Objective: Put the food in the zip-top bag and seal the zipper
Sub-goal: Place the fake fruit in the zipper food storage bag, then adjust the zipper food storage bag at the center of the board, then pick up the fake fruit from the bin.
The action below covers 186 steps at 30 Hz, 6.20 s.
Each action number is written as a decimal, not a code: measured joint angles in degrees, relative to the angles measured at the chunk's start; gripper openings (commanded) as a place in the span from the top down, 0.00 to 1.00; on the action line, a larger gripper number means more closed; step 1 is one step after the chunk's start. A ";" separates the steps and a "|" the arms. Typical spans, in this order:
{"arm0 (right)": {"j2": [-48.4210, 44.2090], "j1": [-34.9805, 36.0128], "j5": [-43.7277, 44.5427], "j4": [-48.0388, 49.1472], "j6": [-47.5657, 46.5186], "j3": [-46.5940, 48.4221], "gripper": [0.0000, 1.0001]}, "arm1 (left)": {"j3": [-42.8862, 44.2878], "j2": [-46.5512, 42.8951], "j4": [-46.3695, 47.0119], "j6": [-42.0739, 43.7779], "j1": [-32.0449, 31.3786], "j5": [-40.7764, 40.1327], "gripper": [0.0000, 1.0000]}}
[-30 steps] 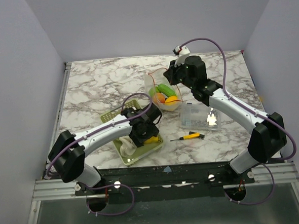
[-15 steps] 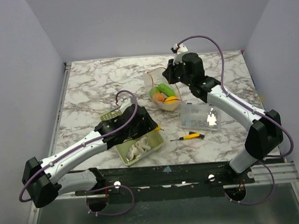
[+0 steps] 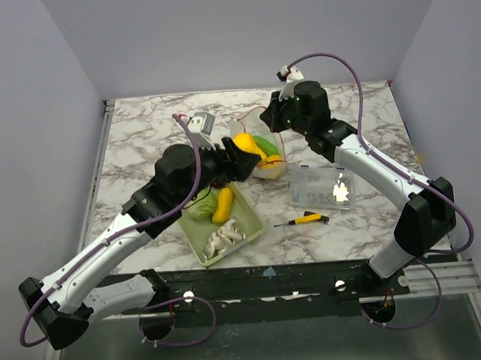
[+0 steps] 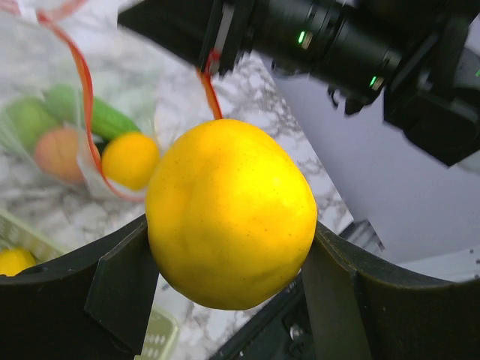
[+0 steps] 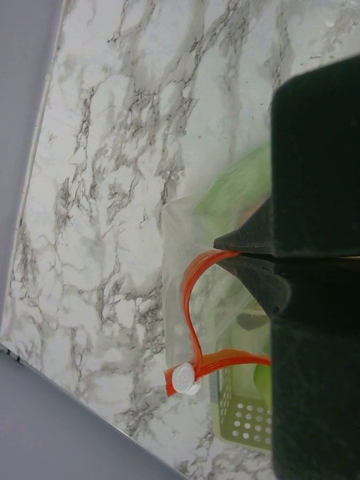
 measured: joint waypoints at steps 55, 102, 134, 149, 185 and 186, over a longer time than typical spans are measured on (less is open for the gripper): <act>0.00 -0.46 1.53 -1.20 10.45 1.49 0.99 | 38.97 36.46 -26.01 18.69 1.53 -18.49 0.16; 2.19 -0.44 11.37 -6.60 -6.05 5.62 0.99 | 26.43 33.77 -14.73 -0.26 15.04 22.10 1.00; 1.92 -0.37 12.48 -5.07 -4.96 4.35 0.99 | 21.68 31.04 -13.92 0.07 17.31 24.20 0.30; 1.70 -0.37 11.34 -3.19 -4.83 2.19 0.99 | 2.16 3.17 -16.57 5.18 17.03 16.39 0.20; -0.57 -0.37 10.47 -1.68 -4.13 -1.40 0.99 | -1.46 33.35 -19.58 3.19 1.44 -17.86 0.46; -0.57 -0.37 10.47 -1.68 -4.13 -1.40 0.99 | -1.42 33.70 -19.52 3.41 1.44 -18.10 0.46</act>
